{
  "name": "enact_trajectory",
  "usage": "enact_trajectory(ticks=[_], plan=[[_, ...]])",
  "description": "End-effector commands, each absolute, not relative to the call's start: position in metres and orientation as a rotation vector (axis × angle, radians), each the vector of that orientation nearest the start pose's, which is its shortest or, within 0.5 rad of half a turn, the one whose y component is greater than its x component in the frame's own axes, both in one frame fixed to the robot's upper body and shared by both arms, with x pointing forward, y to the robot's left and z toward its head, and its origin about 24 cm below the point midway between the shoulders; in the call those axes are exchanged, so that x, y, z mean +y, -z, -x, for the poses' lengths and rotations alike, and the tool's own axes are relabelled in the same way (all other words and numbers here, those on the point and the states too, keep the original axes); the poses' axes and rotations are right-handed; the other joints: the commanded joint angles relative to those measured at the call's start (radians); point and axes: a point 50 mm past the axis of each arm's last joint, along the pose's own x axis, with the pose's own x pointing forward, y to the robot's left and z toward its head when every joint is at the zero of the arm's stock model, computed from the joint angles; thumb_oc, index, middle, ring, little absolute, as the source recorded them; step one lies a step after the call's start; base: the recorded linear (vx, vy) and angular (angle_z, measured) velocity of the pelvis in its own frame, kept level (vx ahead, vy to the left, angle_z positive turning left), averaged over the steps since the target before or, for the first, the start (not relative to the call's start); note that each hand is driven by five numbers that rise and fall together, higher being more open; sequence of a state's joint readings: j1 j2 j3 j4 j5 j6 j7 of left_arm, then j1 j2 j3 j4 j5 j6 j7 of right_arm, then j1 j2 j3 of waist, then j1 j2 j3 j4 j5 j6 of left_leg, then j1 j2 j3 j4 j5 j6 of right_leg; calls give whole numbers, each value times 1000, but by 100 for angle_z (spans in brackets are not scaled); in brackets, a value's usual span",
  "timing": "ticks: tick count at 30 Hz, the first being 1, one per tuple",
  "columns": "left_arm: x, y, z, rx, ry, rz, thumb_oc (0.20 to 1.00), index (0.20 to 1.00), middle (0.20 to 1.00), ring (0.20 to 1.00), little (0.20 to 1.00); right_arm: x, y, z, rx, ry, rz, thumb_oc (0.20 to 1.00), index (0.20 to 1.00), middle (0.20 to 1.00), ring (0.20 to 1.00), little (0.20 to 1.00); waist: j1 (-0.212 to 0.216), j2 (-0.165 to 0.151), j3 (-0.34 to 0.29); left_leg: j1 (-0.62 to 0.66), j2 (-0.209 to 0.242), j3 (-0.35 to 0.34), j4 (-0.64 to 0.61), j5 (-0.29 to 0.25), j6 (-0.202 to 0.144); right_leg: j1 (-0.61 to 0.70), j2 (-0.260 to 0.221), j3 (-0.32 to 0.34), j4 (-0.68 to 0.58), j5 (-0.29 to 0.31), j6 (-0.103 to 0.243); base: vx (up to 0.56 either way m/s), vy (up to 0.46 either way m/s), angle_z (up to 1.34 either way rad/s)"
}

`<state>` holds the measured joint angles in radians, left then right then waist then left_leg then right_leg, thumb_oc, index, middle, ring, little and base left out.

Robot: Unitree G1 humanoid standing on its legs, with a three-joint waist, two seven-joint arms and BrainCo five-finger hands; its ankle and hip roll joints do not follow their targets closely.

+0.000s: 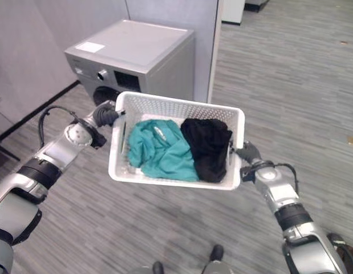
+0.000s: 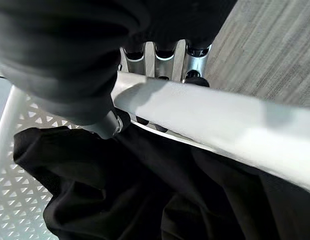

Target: Grab the laundry basket,head to the washer,open it,put in the laundry and shut it.

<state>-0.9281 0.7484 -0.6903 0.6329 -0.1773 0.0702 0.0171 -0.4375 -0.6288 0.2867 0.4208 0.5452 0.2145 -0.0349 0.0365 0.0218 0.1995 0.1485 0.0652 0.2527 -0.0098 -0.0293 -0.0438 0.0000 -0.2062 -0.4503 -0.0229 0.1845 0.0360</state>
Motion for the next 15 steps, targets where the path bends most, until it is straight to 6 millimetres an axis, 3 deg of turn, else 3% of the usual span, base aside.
enact_trajectory(ticks=[1,9,15], plan=[[193,-209,-395,-193,131,-825,200,200,200,200,200,-217,-103,-341,96,-148,71,200,200,200,200,200,28,-16,-69,-76,1,-24,67,-74,44,125,-119,-7,91,-179,167,22,-54,8],[190,-208,-395,-198,134,-820,200,200,200,200,200,-212,-107,-336,53,-182,26,200,200,200,200,200,27,-14,-76,-62,5,-29,42,-65,37,149,-104,-16,69,-193,164,2,-8,-1],[194,-204,-394,-189,123,-827,200,200,200,200,200,-225,-108,-335,45,-138,24,200,200,200,200,200,25,-13,-75,-60,4,-30,42,-69,36,156,-101,-16,62,-192,165,-1,2,1]])
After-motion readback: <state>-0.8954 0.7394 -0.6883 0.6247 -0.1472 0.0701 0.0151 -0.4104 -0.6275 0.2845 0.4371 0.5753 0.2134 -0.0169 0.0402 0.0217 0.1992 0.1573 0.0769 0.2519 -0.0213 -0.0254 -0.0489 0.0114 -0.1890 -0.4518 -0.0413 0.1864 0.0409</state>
